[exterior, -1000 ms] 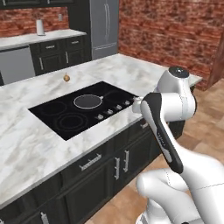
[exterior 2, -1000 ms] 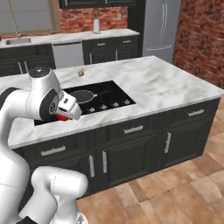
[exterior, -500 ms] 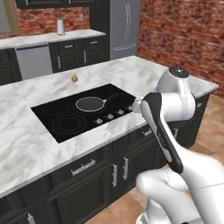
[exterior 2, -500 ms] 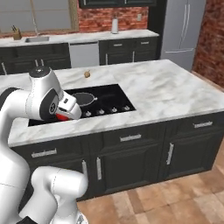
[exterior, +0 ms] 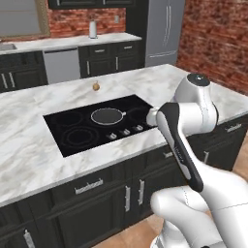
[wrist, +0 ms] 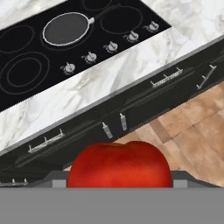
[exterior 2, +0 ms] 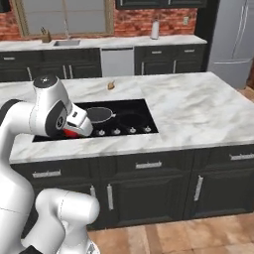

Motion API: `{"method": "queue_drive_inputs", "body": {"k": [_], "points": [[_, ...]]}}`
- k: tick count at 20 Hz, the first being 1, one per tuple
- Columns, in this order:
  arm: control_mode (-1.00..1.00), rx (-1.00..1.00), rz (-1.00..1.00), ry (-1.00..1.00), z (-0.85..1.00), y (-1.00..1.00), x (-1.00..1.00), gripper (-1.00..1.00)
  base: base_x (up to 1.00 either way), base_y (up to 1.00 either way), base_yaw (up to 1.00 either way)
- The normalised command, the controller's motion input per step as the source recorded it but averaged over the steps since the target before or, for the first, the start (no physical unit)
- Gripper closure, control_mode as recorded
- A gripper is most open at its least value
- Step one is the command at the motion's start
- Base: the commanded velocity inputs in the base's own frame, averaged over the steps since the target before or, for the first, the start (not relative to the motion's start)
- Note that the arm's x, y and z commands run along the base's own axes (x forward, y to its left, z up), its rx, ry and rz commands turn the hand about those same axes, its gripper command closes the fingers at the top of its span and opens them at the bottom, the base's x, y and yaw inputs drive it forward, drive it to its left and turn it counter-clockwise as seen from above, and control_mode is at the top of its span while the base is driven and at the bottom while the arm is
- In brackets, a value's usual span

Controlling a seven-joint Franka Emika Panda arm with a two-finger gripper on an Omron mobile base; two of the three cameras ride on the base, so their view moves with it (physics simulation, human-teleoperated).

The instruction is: Place the pan on the center burner on the stove. Then place the tomato and the onion in the pan and turn on the center burner.

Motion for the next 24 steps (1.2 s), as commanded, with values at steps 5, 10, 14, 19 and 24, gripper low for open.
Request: {"method": "queue_drive_inputs", "body": {"k": [5,10,14,19,24], "points": [[1.00,0.00,0.00,0.00,0.00,0.00,0.00,1.00,0.49,-0.26,0.30],[1.00,0.00,0.00,0.00,0.00,0.00,0.00,1.00,0.44,-0.31,0.29],[1.00,0.00,0.00,0.00,0.00,0.00,0.00,1.00,0.37,-0.35,0.29],[1.00,0.00,0.00,0.00,0.00,0.00,0.00,1.00,0.39,-0.36,0.29],[1.00,0.00,0.00,0.00,0.00,0.00,0.00,1.00,0.40,-0.37,0.28]]}}
